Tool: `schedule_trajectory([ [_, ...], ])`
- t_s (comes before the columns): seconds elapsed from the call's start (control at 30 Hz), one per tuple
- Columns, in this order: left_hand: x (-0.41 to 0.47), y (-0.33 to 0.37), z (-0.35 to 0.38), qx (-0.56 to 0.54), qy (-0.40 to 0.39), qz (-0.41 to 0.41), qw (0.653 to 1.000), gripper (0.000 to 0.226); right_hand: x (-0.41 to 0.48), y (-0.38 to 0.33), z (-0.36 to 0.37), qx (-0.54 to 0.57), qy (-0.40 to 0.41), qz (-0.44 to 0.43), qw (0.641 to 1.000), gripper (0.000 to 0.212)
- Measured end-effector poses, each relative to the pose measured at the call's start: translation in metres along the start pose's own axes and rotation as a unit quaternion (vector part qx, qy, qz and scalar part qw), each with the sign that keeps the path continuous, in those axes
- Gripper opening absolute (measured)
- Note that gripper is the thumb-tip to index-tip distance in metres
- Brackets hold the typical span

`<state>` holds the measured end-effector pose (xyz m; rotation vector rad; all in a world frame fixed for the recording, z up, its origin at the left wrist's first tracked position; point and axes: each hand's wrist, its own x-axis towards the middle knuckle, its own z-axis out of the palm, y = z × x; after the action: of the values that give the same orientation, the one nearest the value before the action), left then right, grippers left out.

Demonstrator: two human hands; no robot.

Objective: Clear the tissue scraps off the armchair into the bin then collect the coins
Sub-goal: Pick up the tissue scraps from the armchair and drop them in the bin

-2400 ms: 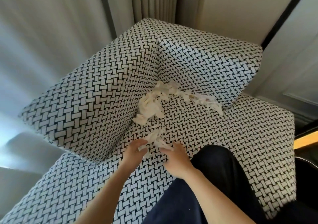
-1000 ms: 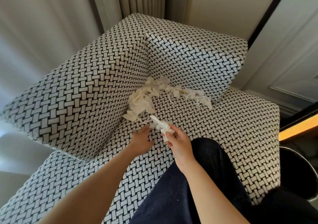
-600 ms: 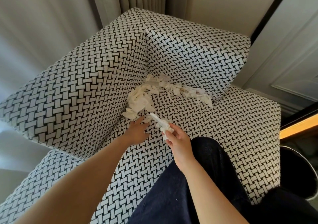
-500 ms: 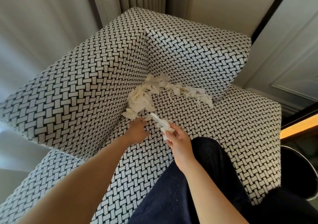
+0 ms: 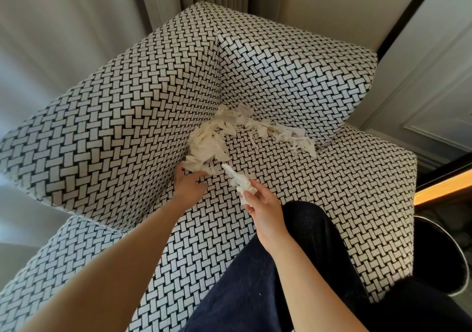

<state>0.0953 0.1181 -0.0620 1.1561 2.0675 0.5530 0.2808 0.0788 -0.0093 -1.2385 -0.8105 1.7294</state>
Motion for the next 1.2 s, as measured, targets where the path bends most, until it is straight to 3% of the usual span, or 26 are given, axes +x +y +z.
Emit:
schedule_trajectory([
  [0.23, 0.027, 0.015, -0.012, 0.038, -0.066, -0.017, 0.997, 0.027, 0.003, 0.002, 0.000, -0.014, -0.005, -0.002, 1.000, 0.026],
  [0.43, 0.023, 0.005, -0.001, -0.115, -0.001, -0.060, 0.992, 0.023, 0.005, 0.003, 0.000, -0.011, -0.007, 0.001, 1.000, 0.026],
  [0.5, 0.010, 0.004, 0.002, -0.079, 0.008, -0.037, 0.996, 0.012, 0.006, 0.003, 0.000, -0.005, -0.006, 0.004, 1.000, 0.028],
  [0.73, -0.029, -0.001, 0.013, -0.037, 0.028, 0.021, 0.999, 0.009, 0.008, 0.006, 0.000, -0.012, 0.004, 0.010, 1.000, 0.027],
  [0.93, -0.049, 0.011, 0.022, -0.029, 0.029, 0.111, 0.993, 0.020, 0.007, 0.006, -0.001, -0.004, 0.004, 0.010, 1.000, 0.028],
  [1.2, -0.068, 0.014, 0.042, 0.154, -0.016, 0.135, 0.979, 0.066, 0.004, 0.005, -0.002, -0.007, -0.001, -0.003, 1.000, 0.028],
])
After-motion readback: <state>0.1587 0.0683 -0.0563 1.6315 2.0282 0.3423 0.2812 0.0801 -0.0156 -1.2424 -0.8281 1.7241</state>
